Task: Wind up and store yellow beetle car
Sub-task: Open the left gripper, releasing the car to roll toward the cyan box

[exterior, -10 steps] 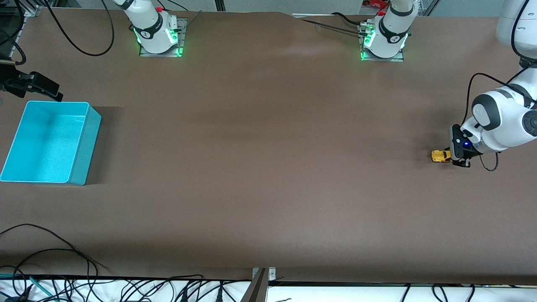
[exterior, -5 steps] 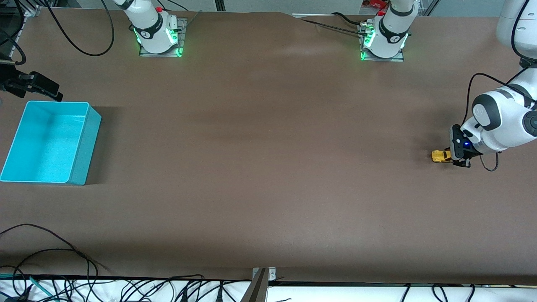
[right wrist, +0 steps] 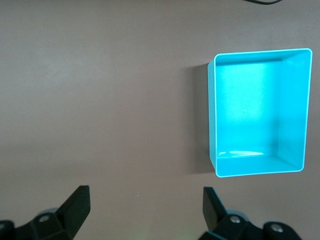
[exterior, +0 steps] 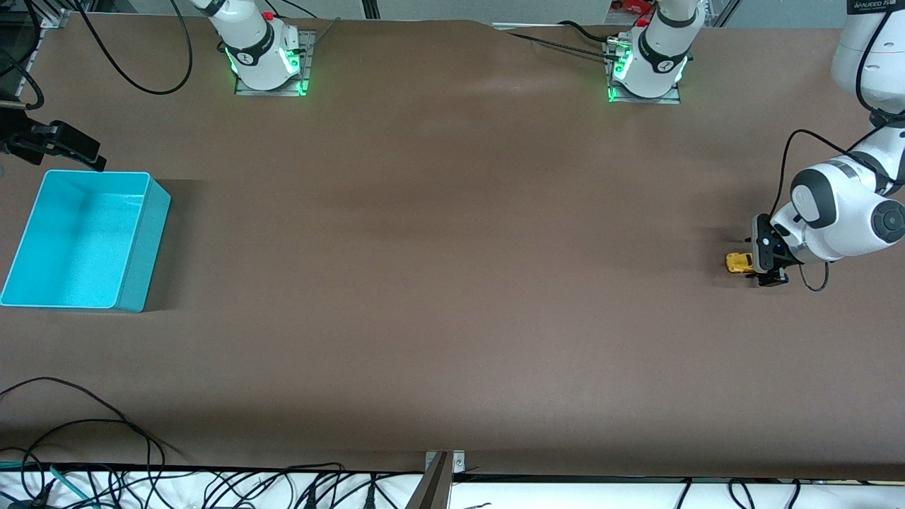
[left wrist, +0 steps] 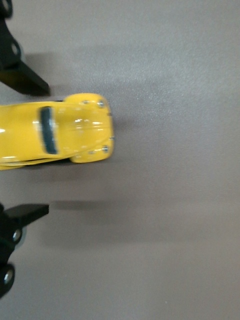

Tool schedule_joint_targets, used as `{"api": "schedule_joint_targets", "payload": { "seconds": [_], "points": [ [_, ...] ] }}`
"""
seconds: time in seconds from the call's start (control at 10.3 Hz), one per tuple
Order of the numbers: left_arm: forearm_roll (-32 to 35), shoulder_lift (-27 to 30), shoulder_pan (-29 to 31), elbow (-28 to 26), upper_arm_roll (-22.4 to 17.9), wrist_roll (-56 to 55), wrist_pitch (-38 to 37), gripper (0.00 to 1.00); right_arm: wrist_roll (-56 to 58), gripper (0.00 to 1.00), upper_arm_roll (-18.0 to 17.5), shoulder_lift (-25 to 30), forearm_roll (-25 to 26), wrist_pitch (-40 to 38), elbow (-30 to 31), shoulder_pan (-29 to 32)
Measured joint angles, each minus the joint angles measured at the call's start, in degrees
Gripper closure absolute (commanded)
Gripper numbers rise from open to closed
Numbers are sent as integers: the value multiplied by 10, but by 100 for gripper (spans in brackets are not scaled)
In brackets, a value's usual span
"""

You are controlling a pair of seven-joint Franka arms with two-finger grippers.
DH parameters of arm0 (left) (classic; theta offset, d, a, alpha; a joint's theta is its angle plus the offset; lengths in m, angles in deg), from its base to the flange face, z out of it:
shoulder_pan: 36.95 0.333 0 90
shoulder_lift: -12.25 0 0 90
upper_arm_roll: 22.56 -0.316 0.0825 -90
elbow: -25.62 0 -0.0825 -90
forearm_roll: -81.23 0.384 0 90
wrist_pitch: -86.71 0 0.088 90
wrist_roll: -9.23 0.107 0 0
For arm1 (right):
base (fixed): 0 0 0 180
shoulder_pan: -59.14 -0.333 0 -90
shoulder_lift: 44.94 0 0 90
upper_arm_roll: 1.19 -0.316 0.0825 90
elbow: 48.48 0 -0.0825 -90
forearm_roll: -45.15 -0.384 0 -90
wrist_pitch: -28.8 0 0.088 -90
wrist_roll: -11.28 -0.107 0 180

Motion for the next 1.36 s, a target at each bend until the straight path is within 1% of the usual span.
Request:
{"api": "schedule_joint_targets", "payload": {
  "seconds": [0.29,0.39,1.07,1.36],
  "points": [
    [0,6,-4,42,0,0,-52,0,0,0,0,0,0,0,0,0],
    [0,9,-6,48,0,0,-63,0,0,0,0,0,0,0,0,0],
    [0,34,-6,55,0,0,-70,0,0,0,0,0,0,0,0,0],
    [0,60,-6,64,0,0,-78,0,0,0,0,0,0,0,0,0]
  ]
}}
